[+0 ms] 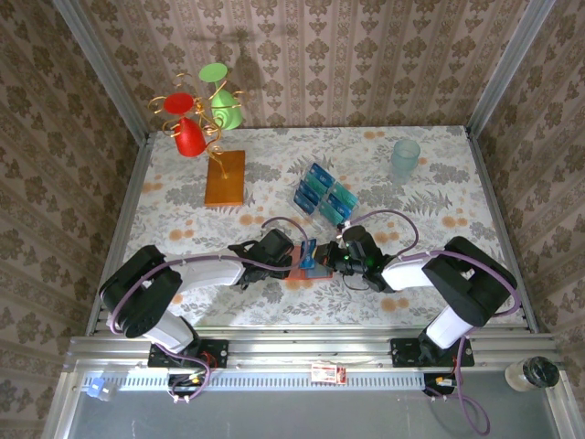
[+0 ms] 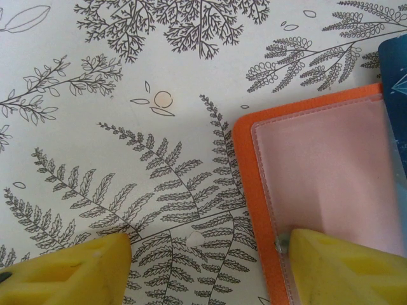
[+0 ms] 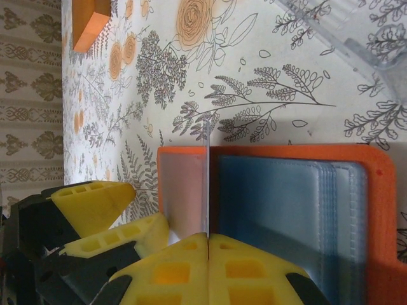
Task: Put the credit cards into the card holder
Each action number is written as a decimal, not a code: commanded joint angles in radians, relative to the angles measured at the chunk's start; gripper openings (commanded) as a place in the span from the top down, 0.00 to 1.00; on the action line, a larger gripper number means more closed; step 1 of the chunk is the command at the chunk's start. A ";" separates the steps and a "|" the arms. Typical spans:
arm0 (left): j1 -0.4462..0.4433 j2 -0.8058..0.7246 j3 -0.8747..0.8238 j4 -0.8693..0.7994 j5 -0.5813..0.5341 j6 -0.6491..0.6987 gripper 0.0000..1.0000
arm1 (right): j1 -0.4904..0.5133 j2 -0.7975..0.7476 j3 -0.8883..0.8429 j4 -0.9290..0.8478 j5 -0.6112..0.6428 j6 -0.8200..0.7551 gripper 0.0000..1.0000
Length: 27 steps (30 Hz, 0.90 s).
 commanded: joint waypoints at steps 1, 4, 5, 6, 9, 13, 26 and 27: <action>-0.009 0.015 -0.005 -0.029 -0.015 -0.019 0.32 | -0.001 0.019 -0.021 0.017 -0.015 0.006 1.00; -0.009 0.016 -0.004 -0.028 -0.015 -0.019 0.32 | 0.001 0.017 -0.031 0.016 -0.012 0.006 1.00; -0.008 0.016 -0.005 -0.028 -0.015 -0.019 0.32 | 0.001 0.017 -0.034 0.016 -0.014 0.007 1.00; -0.008 0.017 -0.004 -0.026 -0.015 -0.019 0.32 | 0.001 0.017 -0.034 0.016 -0.015 0.006 1.00; -0.008 0.016 -0.004 -0.027 -0.015 -0.017 0.32 | 0.002 0.020 -0.042 0.018 -0.019 0.006 1.00; -0.008 0.018 -0.004 -0.027 -0.015 -0.017 0.32 | 0.007 0.026 -0.045 0.016 -0.026 0.005 1.00; -0.008 0.024 -0.002 -0.024 -0.014 -0.017 0.32 | 0.022 0.025 -0.058 0.013 -0.017 0.027 1.00; -0.009 0.024 -0.002 -0.024 -0.013 -0.017 0.32 | 0.024 0.022 -0.061 0.012 -0.016 0.028 1.00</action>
